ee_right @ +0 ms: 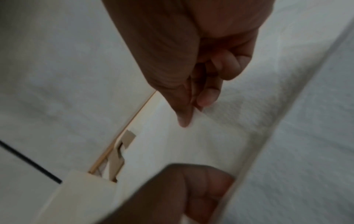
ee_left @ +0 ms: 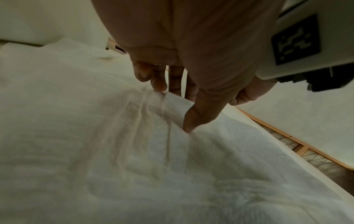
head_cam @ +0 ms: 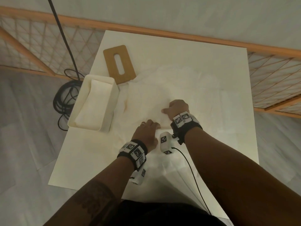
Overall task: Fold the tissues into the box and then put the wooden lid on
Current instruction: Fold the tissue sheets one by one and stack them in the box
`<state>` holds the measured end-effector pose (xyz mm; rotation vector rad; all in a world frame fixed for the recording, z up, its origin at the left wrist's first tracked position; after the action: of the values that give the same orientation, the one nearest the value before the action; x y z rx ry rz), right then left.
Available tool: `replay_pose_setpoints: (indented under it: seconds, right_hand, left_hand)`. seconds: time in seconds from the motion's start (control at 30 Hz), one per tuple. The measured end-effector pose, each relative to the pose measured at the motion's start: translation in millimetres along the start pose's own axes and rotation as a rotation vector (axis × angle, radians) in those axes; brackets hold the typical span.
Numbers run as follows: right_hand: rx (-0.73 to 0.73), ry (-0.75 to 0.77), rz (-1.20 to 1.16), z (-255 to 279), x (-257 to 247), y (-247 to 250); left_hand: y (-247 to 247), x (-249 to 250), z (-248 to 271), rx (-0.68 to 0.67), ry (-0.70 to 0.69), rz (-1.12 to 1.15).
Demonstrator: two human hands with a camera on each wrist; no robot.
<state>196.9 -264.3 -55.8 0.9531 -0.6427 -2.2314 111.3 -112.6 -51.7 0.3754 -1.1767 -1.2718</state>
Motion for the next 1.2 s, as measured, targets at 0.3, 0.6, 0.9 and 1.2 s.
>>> replay_pose_setpoints:
  seconds: [0.3,0.6,0.9,1.2]
  right_hand:
    - [-0.013,0.314,-0.547,55,-2,66]
    - [-0.652,0.351,-0.455,99,-10,79]
    - [-0.635,0.013,-1.063,91,82,57]
    - [-0.421,0.112,-0.985,74,95,48]
  left_hand:
    - [46,-6,-1,0.18,-0.018,0.155]
    - [124,49,-32,-0.097,-0.241,0.562]
    - [68,1,-26,-0.033,0.107,1.177]
    - [55,-5,-19,-0.095,0.07,1.149]
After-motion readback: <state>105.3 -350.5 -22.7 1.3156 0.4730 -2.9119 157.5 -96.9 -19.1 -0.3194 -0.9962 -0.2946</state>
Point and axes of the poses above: each hand's wrist, its own z-axis away from the middle knuckle, its own y-axis out of the back of the hand, x = y × z, the point moved 9 cm from there along -z, towards the middle knuckle, and after that the axes turned 6 degrees about -x, right-handed, at the moved point
